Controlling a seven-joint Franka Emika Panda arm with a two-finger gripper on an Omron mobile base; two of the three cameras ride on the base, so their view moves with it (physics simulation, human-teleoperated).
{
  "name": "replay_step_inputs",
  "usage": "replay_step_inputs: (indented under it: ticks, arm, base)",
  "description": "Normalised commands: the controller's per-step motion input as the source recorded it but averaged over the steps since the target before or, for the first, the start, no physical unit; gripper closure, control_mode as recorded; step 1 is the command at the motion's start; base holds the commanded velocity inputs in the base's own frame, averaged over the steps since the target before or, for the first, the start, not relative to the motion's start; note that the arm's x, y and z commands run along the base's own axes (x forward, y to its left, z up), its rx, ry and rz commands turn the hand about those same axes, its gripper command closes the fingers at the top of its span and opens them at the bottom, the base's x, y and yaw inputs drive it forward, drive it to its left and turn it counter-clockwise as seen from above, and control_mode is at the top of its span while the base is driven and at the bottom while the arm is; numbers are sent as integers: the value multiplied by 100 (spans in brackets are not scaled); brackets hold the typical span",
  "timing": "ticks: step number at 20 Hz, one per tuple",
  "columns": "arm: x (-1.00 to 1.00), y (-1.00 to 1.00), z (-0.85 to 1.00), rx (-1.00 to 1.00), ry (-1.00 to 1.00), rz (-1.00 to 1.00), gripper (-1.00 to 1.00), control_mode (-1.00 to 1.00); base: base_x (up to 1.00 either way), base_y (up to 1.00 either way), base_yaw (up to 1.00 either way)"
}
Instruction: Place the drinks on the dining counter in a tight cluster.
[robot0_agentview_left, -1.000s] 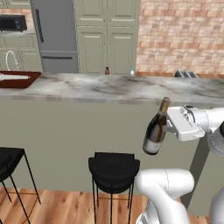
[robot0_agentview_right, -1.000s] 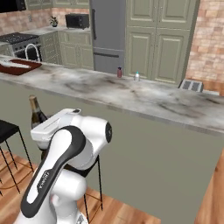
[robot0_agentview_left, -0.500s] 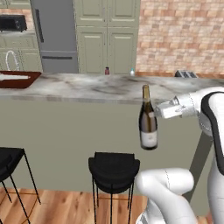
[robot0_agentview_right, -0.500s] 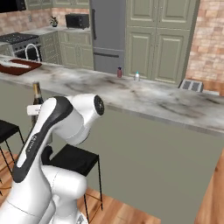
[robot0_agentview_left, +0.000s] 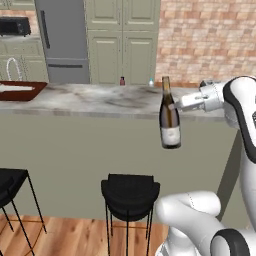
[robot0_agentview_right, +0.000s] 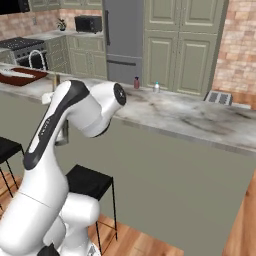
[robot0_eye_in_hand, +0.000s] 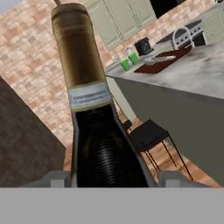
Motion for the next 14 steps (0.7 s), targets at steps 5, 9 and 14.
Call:
replay_step_inputs:
  ticks: [5,9,14]
  arm:
    - [38,-13,-4,23,-20,-16,100,-100]
    - [13,-14,30,15,-16,-12,100,-100]
    - [1,0,59,0,3,-2,100,-100]
  base:
    - [0,0,0]
    - [0,0,0]
    - [0,0,0]
